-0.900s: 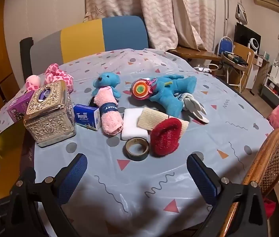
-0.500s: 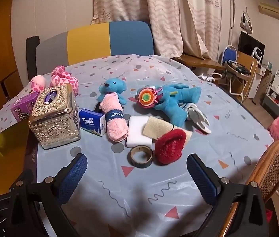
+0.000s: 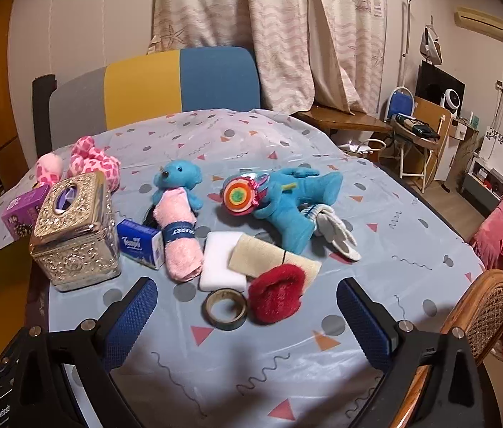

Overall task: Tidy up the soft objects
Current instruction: 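Move both tools toward the objects on the table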

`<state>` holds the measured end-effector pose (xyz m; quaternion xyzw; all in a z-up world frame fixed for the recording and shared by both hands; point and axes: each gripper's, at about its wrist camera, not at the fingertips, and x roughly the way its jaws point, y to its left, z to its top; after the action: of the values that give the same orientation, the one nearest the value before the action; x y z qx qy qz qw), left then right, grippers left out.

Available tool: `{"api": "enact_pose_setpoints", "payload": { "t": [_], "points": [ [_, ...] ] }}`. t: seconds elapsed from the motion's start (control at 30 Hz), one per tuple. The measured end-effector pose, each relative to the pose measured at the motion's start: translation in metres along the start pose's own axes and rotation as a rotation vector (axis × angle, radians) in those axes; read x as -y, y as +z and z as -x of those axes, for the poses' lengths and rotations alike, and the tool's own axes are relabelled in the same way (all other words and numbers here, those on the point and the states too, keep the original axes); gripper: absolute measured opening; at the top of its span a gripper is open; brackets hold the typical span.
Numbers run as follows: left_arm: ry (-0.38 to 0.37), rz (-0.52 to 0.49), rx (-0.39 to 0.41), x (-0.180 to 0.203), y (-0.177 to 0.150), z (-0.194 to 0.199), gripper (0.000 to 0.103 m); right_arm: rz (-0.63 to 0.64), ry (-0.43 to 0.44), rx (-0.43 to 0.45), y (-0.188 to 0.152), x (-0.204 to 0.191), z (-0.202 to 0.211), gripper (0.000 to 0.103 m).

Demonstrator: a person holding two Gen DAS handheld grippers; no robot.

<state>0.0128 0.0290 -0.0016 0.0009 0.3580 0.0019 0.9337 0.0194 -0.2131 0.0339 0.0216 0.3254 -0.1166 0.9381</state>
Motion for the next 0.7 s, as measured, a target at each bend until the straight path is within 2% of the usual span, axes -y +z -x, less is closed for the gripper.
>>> {"api": "enact_pose_setpoints", "payload": {
  "t": [0.43,0.7],
  "points": [
    [-0.044,-0.022,0.000,0.008,0.001,0.001,0.103,-0.097,-0.001,0.001,0.013,0.043,-0.005,0.103],
    [-0.073,-0.016,-0.034,0.012,-0.001,-0.002,0.103,-0.163,0.018,-0.016,0.011,0.066,-0.008,0.103]
  ]
}}
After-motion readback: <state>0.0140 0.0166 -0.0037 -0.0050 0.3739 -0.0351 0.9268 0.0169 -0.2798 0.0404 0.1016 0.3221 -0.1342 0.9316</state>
